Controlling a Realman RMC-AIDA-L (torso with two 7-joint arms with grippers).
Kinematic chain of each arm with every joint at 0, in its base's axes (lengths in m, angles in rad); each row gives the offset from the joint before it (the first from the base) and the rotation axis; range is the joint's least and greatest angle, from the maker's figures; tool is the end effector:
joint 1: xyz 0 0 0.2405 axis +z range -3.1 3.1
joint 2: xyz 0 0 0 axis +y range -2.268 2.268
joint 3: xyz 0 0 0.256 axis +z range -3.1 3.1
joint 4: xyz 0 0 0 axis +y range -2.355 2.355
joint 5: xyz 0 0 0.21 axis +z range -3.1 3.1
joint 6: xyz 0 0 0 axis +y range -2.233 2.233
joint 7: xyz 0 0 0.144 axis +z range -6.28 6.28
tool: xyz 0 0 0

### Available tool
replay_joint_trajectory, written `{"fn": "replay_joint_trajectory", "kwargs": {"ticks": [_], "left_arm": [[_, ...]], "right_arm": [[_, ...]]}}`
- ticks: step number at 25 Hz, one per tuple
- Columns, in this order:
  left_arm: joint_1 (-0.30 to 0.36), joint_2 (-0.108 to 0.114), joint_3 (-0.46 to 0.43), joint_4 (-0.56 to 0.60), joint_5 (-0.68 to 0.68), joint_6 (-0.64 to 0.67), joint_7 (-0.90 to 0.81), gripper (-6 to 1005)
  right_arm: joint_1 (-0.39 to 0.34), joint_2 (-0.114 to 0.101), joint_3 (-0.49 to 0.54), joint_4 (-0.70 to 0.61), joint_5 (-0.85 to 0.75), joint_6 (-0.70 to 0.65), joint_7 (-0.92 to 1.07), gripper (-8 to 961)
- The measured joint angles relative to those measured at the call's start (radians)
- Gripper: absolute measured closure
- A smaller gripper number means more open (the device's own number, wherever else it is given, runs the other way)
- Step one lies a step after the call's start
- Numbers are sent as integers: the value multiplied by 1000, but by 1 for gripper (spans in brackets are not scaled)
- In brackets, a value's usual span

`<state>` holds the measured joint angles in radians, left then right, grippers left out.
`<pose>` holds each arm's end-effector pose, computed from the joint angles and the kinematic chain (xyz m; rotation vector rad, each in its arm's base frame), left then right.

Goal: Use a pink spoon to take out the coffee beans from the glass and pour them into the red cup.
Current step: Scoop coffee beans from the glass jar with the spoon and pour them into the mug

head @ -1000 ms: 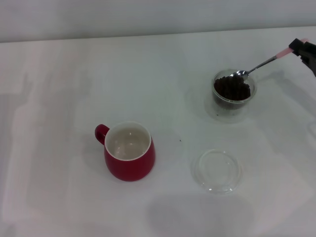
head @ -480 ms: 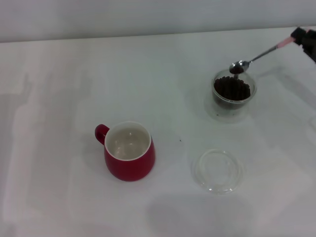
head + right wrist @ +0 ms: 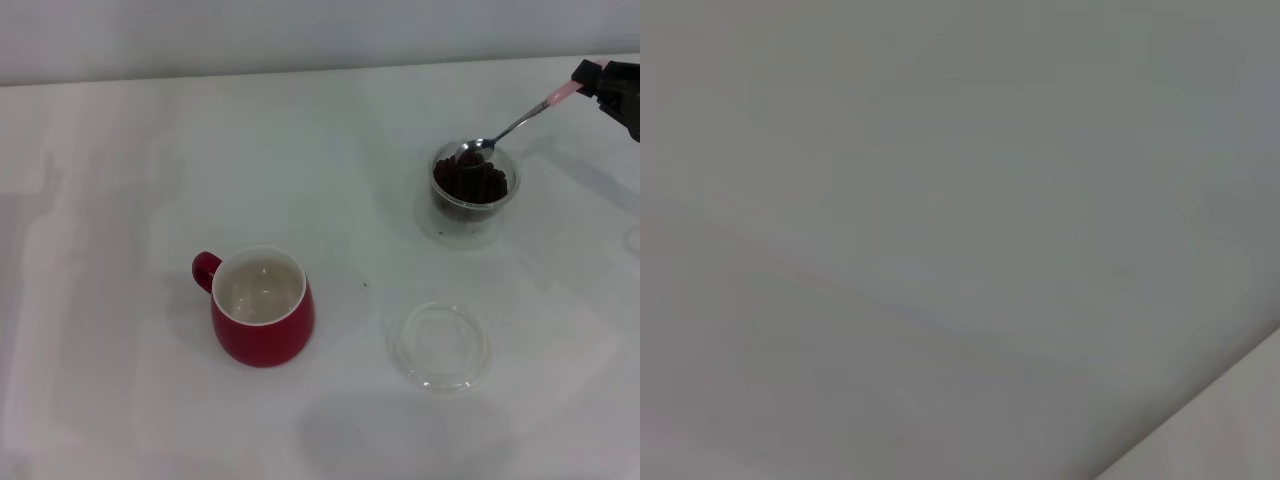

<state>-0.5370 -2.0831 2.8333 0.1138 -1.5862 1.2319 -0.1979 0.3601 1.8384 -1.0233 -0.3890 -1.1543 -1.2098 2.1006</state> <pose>-0.3198 0.3506 0.0026 -1.4367 -0.5994 -0.7972 0.3559 0.3388 0.0880 -1.6425 1.7637 1.2375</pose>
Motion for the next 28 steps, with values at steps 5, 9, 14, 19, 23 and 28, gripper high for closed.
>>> {"fn": "replay_joint_trajectory", "kwargs": {"ticks": [5, 9, 14, 19, 23, 28], "left_arm": [[4, 0, 0, 0, 3, 1, 0, 120], [9, 2, 1, -1, 7, 1, 0, 120], [18, 2, 4, -2, 7, 1, 1, 119], [24, 2, 6, -2, 7, 1, 1, 119], [26, 0, 6, -2, 7, -1, 2, 119], [28, 0, 6, -2, 6, -2, 2, 119]], "right_arm": [[1, -5, 0, 0, -9, -79, 34, 811], [7, 8, -7, -4, -31, -135, 53, 811], [34, 37, -72, -11, -34, -168, 54, 811], [81, 76, -136, -12, -35, -168, 49, 811], [120, 107, -186, -13, -35, -163, 40, 810], [153, 143, -205, -13, -41, -131, -8, 810]]}}
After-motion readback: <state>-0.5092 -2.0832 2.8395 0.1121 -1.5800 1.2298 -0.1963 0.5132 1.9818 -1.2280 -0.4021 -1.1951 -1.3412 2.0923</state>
